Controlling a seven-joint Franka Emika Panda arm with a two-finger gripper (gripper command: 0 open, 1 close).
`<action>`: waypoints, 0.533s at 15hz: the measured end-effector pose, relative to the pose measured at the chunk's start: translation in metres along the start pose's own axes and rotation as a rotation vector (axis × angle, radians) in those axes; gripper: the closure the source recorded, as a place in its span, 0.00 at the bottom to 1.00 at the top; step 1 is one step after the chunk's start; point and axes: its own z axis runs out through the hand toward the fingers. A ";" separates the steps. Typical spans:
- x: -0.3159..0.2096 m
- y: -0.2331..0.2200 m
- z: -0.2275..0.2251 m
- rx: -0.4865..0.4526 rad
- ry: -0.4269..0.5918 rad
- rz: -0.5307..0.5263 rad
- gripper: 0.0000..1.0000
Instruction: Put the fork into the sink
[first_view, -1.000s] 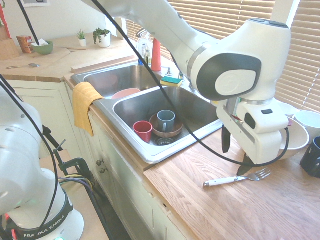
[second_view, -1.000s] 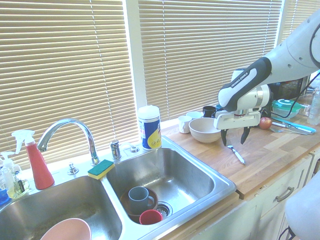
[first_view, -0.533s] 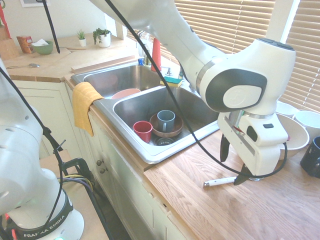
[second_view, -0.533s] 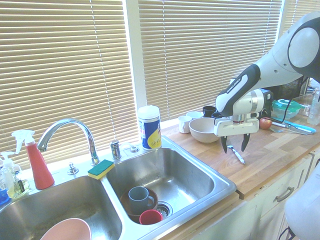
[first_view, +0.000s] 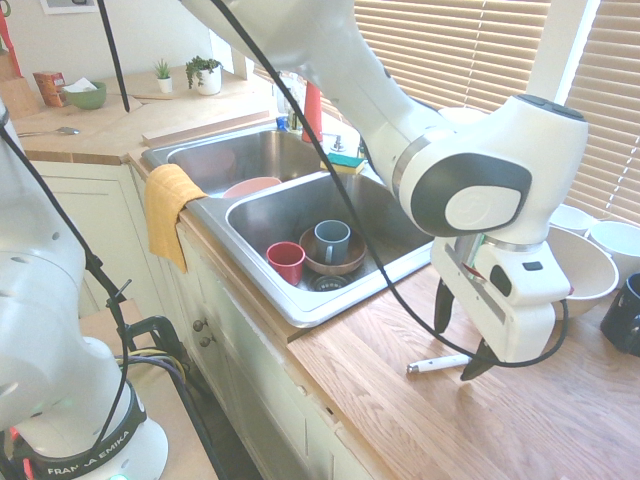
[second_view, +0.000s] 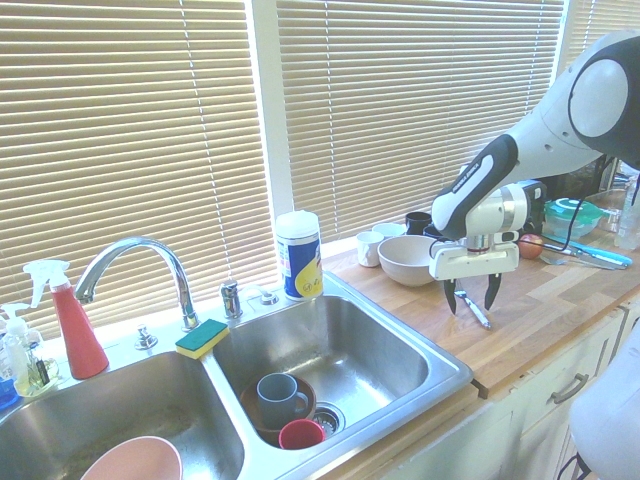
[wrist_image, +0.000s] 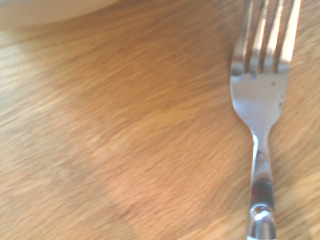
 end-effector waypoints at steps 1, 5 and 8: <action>0.000 0.000 0.000 0.002 0.002 -0.001 1.00; 0.000 0.000 0.000 0.004 0.003 -0.002 1.00; -0.001 0.001 0.001 0.006 0.005 -0.001 1.00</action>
